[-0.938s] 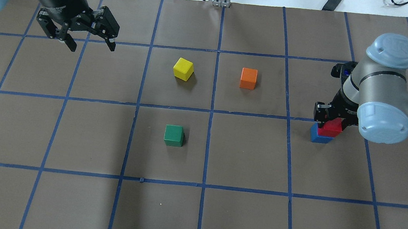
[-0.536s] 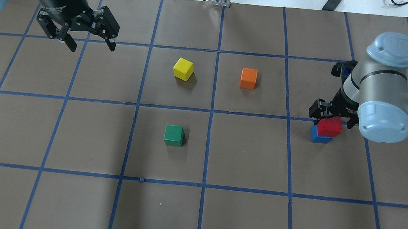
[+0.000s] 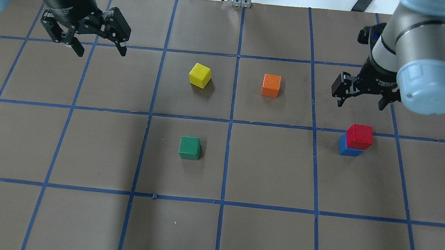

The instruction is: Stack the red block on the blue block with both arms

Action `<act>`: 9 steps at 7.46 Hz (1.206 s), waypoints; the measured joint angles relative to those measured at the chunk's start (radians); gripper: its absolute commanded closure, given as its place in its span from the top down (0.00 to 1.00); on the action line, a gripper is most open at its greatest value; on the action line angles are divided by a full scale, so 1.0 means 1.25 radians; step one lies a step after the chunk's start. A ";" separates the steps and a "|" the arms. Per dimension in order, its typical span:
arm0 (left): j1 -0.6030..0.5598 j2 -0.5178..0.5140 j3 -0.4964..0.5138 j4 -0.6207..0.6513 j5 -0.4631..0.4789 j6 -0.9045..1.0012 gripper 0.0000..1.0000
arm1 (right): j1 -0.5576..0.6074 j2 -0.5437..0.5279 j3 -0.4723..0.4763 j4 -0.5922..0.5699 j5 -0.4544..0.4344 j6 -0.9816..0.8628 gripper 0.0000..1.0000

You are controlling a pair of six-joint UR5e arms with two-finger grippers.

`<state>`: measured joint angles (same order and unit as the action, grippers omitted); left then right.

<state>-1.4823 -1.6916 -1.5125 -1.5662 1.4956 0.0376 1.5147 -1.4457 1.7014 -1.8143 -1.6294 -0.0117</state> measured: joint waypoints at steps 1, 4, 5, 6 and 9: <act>-0.001 0.001 0.000 0.000 0.000 0.000 1.00 | 0.034 -0.014 -0.069 0.068 0.001 0.041 1.00; -0.009 0.011 0.001 0.000 0.006 0.002 1.00 | 0.133 -0.030 -0.149 0.138 -0.003 0.114 1.00; -0.012 0.013 0.001 0.001 0.009 0.003 1.00 | 0.136 -0.032 -0.139 0.130 -0.002 0.123 1.00; -0.013 0.015 0.001 0.001 0.010 0.004 1.00 | 0.136 -0.035 -0.130 0.124 -0.005 0.133 1.00; -0.014 0.015 0.000 0.002 0.011 0.004 1.00 | 0.111 -0.050 -0.124 0.133 -0.004 0.140 1.00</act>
